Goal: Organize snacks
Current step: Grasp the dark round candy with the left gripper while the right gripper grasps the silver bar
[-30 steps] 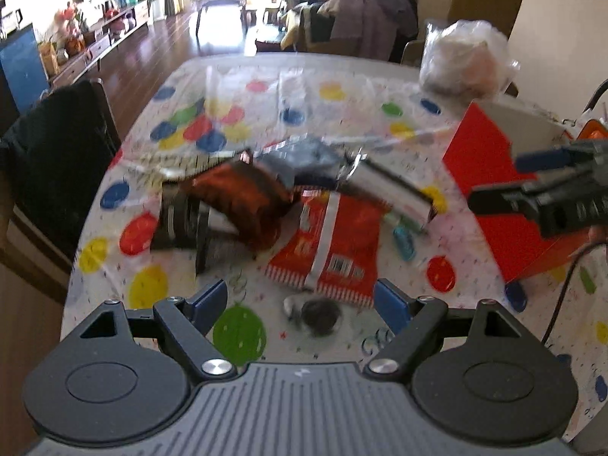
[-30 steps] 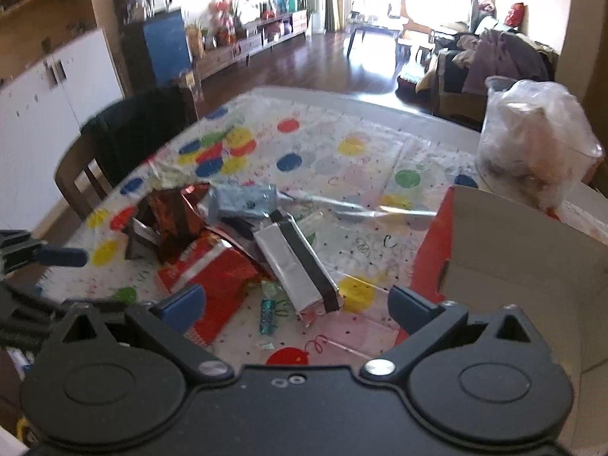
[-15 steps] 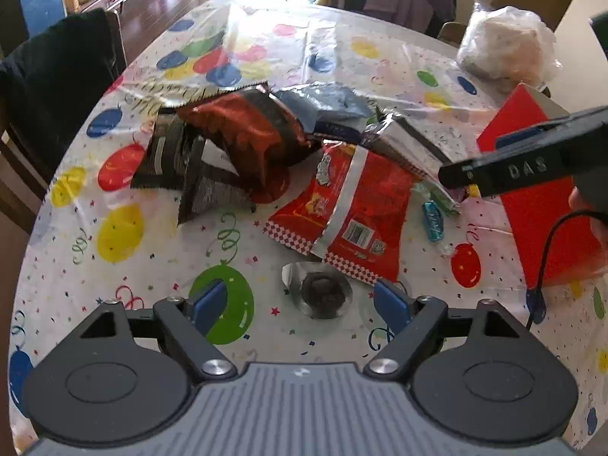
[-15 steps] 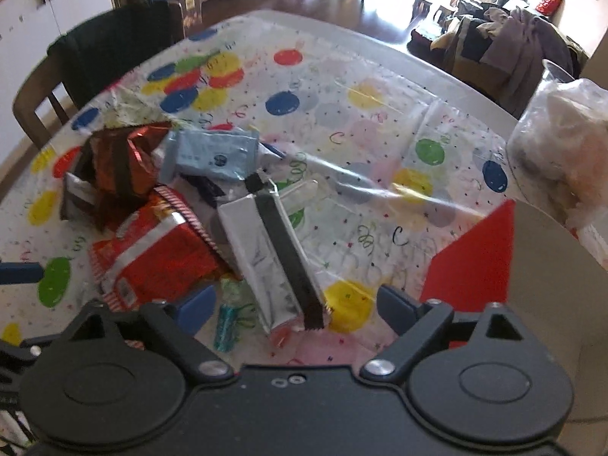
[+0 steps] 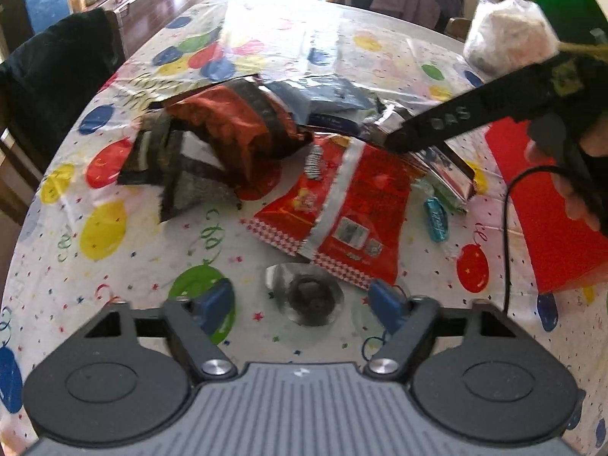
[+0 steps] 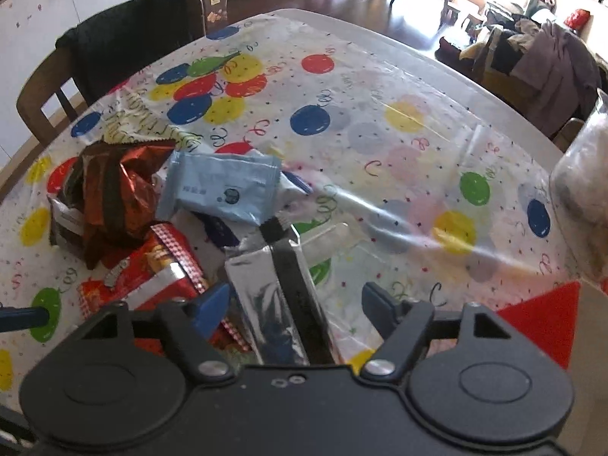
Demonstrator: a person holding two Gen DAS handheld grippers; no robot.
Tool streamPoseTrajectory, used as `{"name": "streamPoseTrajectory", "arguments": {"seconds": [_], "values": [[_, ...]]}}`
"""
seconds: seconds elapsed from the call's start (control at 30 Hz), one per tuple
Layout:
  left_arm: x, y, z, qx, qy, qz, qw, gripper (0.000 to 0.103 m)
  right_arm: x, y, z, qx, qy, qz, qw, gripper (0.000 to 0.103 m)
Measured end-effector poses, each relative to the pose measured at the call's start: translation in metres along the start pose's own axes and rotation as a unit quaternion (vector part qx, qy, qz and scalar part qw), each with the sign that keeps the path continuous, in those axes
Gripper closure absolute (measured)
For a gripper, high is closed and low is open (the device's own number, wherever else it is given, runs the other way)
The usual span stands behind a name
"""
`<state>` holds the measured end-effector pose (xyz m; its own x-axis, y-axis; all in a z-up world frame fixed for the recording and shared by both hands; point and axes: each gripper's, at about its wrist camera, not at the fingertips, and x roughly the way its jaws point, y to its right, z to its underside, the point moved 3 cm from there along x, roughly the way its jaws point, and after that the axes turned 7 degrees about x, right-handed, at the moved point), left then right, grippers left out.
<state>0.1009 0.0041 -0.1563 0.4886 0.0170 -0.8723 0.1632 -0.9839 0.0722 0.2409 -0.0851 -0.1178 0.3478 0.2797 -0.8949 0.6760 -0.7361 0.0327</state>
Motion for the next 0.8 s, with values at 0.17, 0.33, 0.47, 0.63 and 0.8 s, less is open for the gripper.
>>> {"name": "streamPoseTrajectory", "arguments": {"seconds": [0.17, 0.33, 0.47, 0.63, 0.8], "values": [[0.003, 0.006, 0.000, 0.014, 0.002, -0.013, 0.9998, 0.040, 0.007, -0.001, 0.002, -0.003, -0.005, -0.006, 1.000, 0.032], [0.002, 0.008, 0.001, 0.019, 0.005, -0.023, 0.9995, 0.057, 0.008, 0.001, 0.003, 0.004, -0.003, -0.018, 1.000, 0.042], [0.000, 0.011, 0.003, 0.025, 0.005, -0.024, 0.9994, 0.062, 0.005, -0.001, 0.005, -0.002, 0.002, -0.027, 1.000, 0.057], [0.000, 0.011, 0.003, 0.024, 0.005, -0.023, 0.9994, 0.065, -0.002, -0.001, 0.009, -0.008, 0.015, -0.020, 1.000, 0.062], [-0.002, 0.009, 0.002, 0.023, 0.007, -0.012, 0.9996, 0.071, -0.018, 0.001, 0.014, 0.003, 0.029, -0.022, 0.999, 0.063]]}}
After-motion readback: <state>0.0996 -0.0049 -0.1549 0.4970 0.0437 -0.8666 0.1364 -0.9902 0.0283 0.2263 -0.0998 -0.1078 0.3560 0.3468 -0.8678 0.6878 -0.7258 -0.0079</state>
